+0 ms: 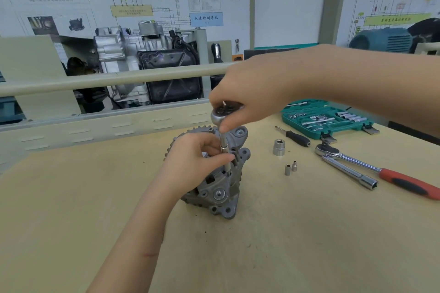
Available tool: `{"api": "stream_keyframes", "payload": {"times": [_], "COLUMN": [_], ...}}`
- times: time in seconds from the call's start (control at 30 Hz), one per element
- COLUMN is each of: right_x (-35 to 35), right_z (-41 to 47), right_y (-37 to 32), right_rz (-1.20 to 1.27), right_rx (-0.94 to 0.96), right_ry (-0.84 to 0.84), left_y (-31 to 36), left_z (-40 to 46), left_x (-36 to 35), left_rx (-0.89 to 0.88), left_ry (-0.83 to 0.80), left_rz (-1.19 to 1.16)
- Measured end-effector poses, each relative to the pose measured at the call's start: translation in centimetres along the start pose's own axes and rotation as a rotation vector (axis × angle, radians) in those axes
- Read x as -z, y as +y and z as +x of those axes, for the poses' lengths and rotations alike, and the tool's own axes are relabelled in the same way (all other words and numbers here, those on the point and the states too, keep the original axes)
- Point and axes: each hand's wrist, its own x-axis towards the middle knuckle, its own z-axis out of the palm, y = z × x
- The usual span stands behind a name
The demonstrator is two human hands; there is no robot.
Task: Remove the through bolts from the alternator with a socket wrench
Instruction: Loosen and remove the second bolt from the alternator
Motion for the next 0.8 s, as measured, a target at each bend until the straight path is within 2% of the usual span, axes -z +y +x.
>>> {"api": "stream_keyframes", "payload": {"times": [0.13,0.33,0.67,0.8], "right_x": [-0.2,-0.3,-2.0,-2.6], "right_z": [0.1,-0.3,-0.8,-0.2], "right_y": [-0.3,0.2,0.2,0.1], "right_rz": [-0.019,0.086,0.097,0.103], "right_rx": [-0.057,0.011,-0.111,-0.117], "right_ry": [0.000,-0.033,0.194,0.182], "left_y": [0.2,0.1,0.2,0.0], "left_z": [-0.1,-0.1,-0.1,0.1], "left_x": [-0.2,0.0,-0.6,-0.1], "left_rx": [-0.017,-0.018,-0.044,-0.033], "left_ry": [0.034,-0.060,0.116,0.020], "left_rz": [0.004,-0.038,0.076,0.077]}}
